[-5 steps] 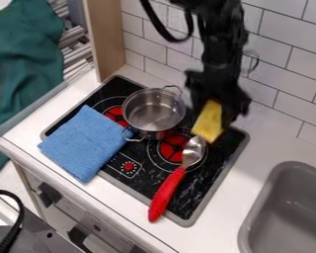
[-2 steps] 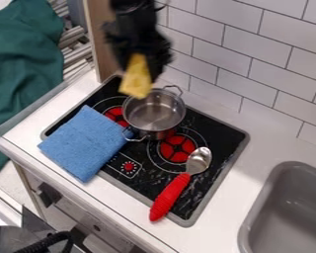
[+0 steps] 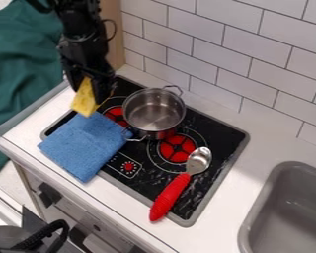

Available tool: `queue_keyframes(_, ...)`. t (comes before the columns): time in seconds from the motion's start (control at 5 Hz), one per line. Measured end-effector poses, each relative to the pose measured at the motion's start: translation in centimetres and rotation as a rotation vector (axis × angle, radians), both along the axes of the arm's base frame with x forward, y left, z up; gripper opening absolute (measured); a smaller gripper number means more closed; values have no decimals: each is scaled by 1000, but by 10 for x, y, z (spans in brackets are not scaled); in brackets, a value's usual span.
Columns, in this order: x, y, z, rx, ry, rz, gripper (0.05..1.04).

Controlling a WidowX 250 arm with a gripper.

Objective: Put the yellow object on top of the blue cloth

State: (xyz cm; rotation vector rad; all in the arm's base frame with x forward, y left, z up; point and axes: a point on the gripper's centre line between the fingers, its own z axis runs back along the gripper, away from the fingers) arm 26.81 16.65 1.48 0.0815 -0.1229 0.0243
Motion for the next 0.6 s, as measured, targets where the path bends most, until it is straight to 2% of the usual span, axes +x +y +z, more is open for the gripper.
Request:
queue_keyframes(0.2, -12, 1, -9, -13, 10, -26, 698)
queue_keyframes(0.6, -32, -9, -22, -72, 28, -12, 697)
